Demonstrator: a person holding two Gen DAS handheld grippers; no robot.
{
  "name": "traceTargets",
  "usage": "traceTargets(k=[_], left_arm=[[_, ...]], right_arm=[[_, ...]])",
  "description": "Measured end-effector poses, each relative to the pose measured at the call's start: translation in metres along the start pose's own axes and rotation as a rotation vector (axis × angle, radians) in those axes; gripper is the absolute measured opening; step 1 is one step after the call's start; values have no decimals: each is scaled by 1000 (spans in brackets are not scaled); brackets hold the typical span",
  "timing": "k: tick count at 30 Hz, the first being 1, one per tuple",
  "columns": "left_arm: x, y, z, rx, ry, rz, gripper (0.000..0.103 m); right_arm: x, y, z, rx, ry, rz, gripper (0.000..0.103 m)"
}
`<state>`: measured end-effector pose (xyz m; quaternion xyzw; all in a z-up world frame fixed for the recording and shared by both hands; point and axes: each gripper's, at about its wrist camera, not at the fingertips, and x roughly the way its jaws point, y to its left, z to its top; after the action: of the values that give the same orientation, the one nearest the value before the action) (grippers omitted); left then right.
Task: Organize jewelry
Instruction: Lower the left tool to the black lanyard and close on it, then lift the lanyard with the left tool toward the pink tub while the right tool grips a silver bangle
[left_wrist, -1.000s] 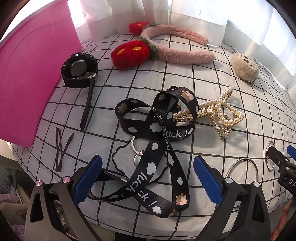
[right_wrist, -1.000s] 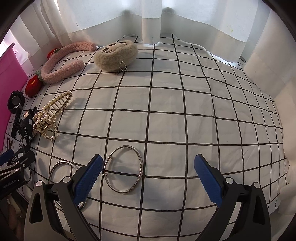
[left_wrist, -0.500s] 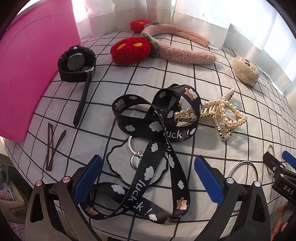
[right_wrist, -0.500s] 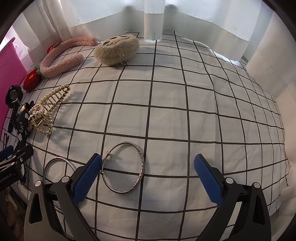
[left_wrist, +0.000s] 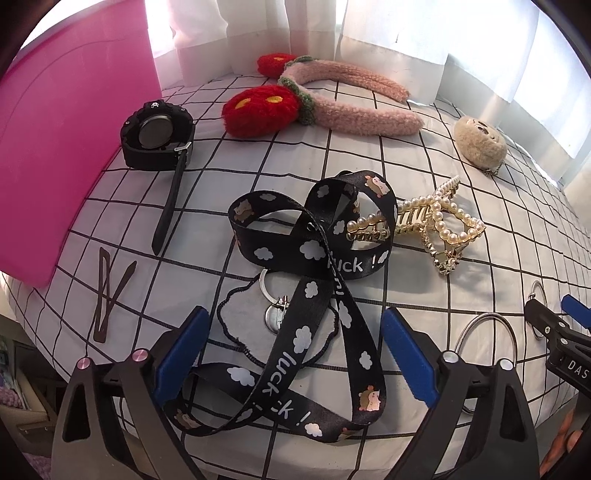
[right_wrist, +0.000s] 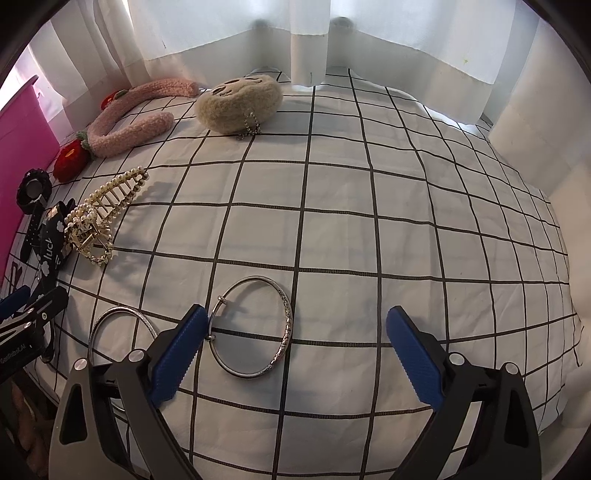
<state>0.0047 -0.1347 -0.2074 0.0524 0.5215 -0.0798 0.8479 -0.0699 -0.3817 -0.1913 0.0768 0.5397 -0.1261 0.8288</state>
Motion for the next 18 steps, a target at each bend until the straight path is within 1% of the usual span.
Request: traceTargets(k=[1, 2, 4, 6, 7, 8, 9, 10, 11, 12, 13, 16, 18], left_arm=[[-2, 1, -1, -1, -4, 0, 81], [-4, 2, -2, 2, -9, 0, 79], [-7, 1, -4, 12, -19, -2, 66], [-10, -2, -5, 29, -23, 3, 60], [-10, -3, -6, 30, -23, 3, 56], [-11, -4, -6, 29, -21, -8, 52], [-13, -6, -6, 33, -21, -5, 45], [-14, -7, -7, 38, -20, -3, 37], [-16, -8, -6, 38, -18, -10, 33], [-15, -9, -5, 34, -16, -17, 25], [-15, -9, -4, 31, -14, -20, 20], [-17, -7, -3, 32, -17, -20, 12], [-22, -5, -3, 29, -35, -21, 11]], right_arm=[[-1, 1, -1, -1, -1, 1, 92], [-3, 2, -2, -1, -7, 2, 89], [-7, 4, -5, -5, -21, 3, 81], [-10, 8, -7, -12, -33, 3, 65], [-12, 9, -8, -17, -37, 5, 61], [-13, 11, -9, -20, -41, 6, 51], [-14, 12, -9, -22, -45, 6, 42], [-14, 12, -9, -22, -44, 7, 42], [-14, 12, -8, -21, -45, 9, 42], [-14, 12, -9, -23, -45, 10, 42], [-14, 12, -9, -23, -45, 13, 42], [-14, 10, -9, -17, -49, 22, 42], [-15, 10, -9, -16, -54, 24, 42]])
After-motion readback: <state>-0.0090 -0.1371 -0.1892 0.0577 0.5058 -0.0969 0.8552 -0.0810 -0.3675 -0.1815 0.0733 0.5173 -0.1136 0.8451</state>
